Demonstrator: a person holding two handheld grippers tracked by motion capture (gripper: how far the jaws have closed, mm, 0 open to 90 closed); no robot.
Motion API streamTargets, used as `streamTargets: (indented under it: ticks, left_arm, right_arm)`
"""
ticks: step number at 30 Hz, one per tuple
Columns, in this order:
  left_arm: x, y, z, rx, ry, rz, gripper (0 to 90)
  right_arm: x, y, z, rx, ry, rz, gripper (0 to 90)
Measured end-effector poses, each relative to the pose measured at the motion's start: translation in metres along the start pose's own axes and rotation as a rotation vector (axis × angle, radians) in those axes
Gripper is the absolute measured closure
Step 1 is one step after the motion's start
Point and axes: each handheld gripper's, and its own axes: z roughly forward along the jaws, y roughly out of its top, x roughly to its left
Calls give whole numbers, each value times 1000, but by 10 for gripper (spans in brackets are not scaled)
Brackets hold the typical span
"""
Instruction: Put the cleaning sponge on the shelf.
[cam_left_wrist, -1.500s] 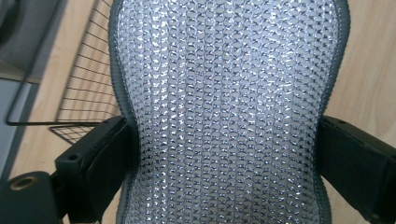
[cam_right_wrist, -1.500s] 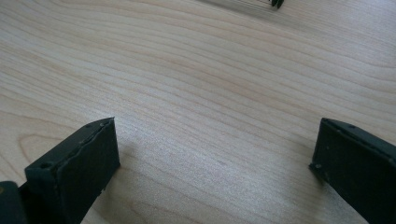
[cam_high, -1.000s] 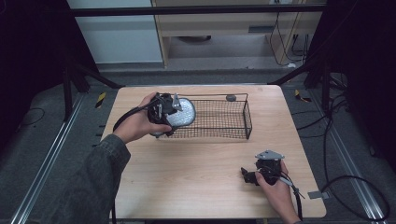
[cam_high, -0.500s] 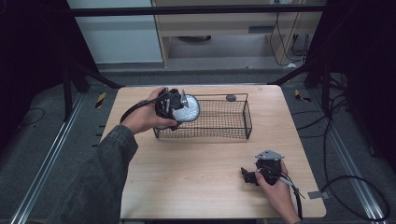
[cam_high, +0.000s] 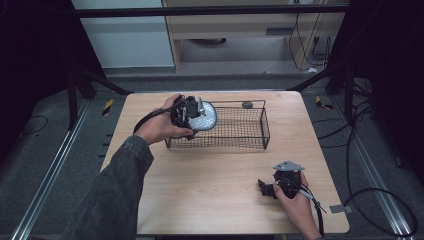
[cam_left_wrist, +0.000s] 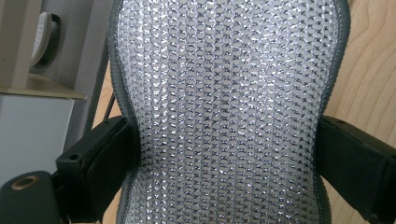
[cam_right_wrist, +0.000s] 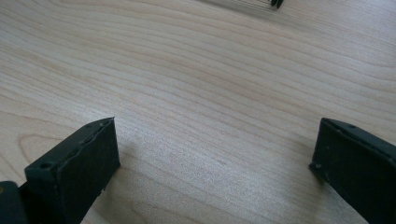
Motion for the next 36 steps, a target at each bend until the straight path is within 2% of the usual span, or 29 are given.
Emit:
streamTargets:
  ticks: [4,7,13,19,36]
  left_arm:
    - [1,3,-1,-10,7,1,69]
    - [1,5,3,10,47,12,70]
    - [5,6,12,-11,49,16,70]
    - [8,4,25,0,60,31,70]
    - [16,-4,35,-15,60,-5,69]
  right_arm:
    - [0,0,0,0,-1,0,7]
    - [0,0,0,0,-2,0,7]
    - [0,0,0,1,-1,1,7]
    - [0,0,0,0,-2,0,7]
    - [0,0,0,-1,-4,1,7]
